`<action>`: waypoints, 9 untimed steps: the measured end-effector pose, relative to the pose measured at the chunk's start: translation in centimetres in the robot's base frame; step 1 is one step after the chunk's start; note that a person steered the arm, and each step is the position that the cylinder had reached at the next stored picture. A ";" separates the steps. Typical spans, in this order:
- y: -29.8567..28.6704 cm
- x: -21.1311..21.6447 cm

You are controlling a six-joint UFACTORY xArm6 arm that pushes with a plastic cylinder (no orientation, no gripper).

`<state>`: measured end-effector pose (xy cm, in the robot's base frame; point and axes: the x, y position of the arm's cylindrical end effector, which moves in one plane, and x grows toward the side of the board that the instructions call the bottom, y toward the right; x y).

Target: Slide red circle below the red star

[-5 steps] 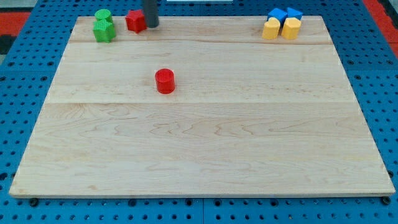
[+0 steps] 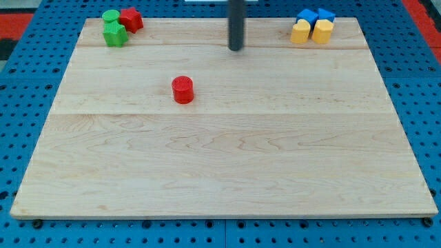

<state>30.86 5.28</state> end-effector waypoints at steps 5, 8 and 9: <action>-13.4 9.9; -20.3 9.1; -22.3 6.0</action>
<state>36.83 -17.02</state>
